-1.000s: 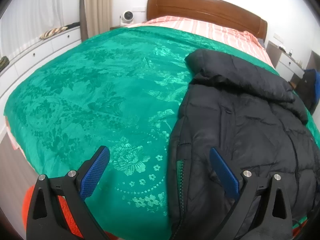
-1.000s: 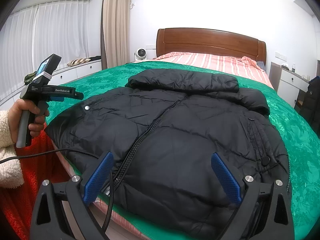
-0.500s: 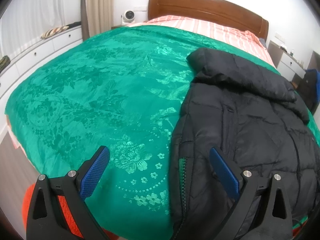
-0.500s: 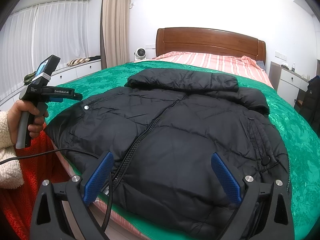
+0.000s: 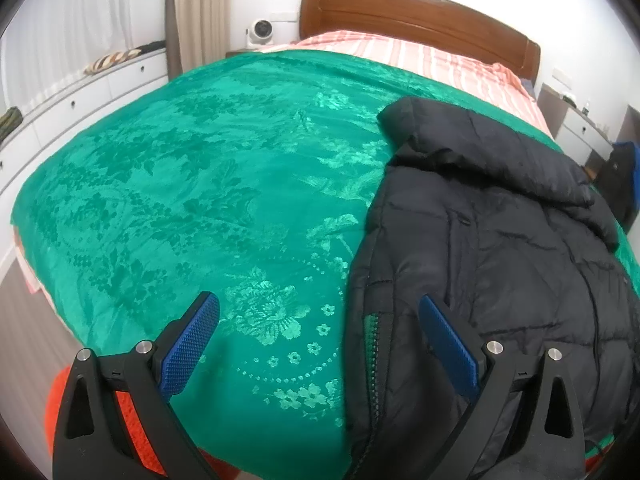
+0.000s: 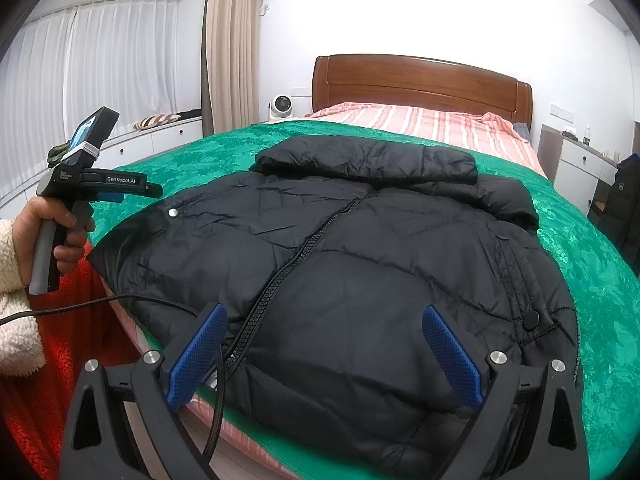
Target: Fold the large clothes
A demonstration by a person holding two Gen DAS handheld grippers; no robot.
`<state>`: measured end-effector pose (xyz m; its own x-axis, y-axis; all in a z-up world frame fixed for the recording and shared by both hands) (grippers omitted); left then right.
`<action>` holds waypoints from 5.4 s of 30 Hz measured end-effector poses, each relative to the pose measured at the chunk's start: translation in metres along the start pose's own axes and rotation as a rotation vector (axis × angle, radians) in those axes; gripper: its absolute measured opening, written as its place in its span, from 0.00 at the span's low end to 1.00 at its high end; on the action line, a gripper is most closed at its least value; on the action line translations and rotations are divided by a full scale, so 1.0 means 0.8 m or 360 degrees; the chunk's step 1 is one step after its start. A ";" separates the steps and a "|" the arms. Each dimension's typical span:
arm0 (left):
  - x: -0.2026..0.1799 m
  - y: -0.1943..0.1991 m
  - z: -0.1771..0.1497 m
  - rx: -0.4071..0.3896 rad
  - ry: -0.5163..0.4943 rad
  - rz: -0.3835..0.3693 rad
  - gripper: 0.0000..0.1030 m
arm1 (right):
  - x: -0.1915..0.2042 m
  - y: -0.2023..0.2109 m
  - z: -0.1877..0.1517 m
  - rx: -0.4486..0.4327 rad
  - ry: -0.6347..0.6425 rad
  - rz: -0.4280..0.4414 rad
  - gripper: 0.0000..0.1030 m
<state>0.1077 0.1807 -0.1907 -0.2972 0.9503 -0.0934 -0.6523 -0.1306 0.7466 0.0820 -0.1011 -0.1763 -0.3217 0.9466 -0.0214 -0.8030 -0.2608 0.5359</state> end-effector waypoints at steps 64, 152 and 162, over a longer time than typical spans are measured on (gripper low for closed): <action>-0.078 0.120 0.219 0.0282 -0.0194 -0.1103 0.35 | -0.378 0.080 0.144 0.0135 -0.1342 0.0736 0.25; -0.368 -0.179 0.205 0.0174 -0.0815 -0.0299 0.96 | -0.361 -0.034 -0.080 0.0029 -0.1058 -0.0286 0.98; -0.383 -0.210 0.233 0.0232 -0.0755 -0.0294 0.98 | -0.360 -0.034 -0.079 0.0029 -0.1058 -0.0284 0.99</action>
<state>0.4382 -0.0357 -0.1652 0.1839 0.9816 0.0512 -0.5503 0.0596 0.8329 0.1645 -0.3790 -0.2382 0.1952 0.8917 0.4085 -0.8047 -0.0925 0.5864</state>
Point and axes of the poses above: each gripper's, at about its wrist camera, not at the fingertips, and y roughly against the way its jaws point, x to its left, z to its top, the point moved 7 cm from there along -y, roughly the way its jaws point, and after that the axes turned 2 degrees about x, right-handed, at the moved point
